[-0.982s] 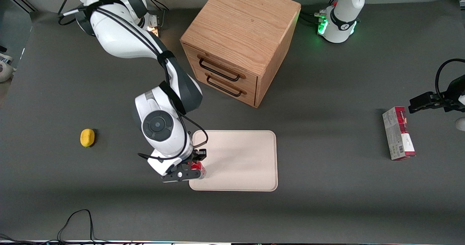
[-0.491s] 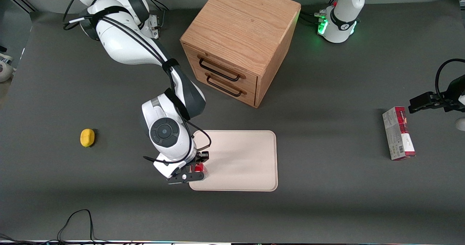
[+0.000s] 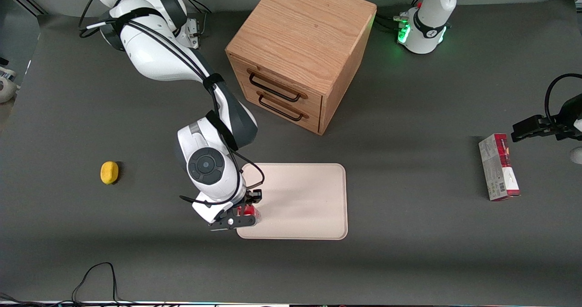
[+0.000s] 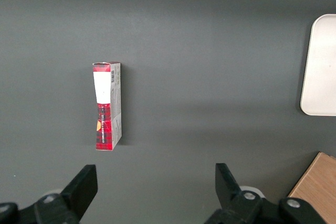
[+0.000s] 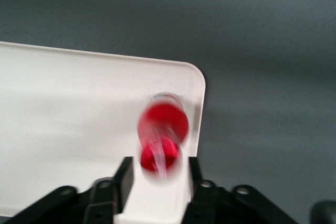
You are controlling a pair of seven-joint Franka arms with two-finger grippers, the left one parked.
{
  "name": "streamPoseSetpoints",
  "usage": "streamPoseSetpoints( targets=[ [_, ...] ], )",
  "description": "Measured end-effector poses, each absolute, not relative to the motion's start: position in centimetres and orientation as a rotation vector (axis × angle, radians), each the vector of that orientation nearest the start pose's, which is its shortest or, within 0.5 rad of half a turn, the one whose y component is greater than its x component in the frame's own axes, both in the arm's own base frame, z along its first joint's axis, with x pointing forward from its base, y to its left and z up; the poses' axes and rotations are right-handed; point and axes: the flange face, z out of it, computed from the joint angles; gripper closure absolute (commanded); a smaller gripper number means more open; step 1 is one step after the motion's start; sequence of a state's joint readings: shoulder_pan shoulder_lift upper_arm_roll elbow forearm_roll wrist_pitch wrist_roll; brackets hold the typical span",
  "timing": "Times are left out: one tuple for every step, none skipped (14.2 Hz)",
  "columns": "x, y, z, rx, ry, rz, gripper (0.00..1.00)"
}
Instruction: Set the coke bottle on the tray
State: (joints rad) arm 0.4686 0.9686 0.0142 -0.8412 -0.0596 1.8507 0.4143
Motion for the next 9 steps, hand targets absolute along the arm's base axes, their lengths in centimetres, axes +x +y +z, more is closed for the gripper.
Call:
streamPoseSetpoints(
  targets=[
    [70.6, 36.0, 33.3, -3.158, -0.122, -0.097, 0.00],
    [70.6, 36.0, 33.8, -3.154, -0.122, -0.103, 0.00],
    [70.6, 36.0, 34.5, -3.153, -0.121, -0.107, 0.00],
    [70.4, 36.0, 35.6, -3.152, -0.120, -0.107, 0.00],
    [70.2, 36.0, 36.9, -3.152, -0.121, -0.108, 0.00],
    [69.8, 35.9, 38.6, -3.151, -0.122, -0.110, 0.00],
    [69.3, 35.8, 40.8, -3.152, -0.123, -0.111, 0.00],
    [68.8, 35.6, 42.9, -3.153, -0.123, -0.108, 0.00],
    [68.1, 35.3, 45.1, -3.154, -0.121, -0.107, 0.00]
  ],
)
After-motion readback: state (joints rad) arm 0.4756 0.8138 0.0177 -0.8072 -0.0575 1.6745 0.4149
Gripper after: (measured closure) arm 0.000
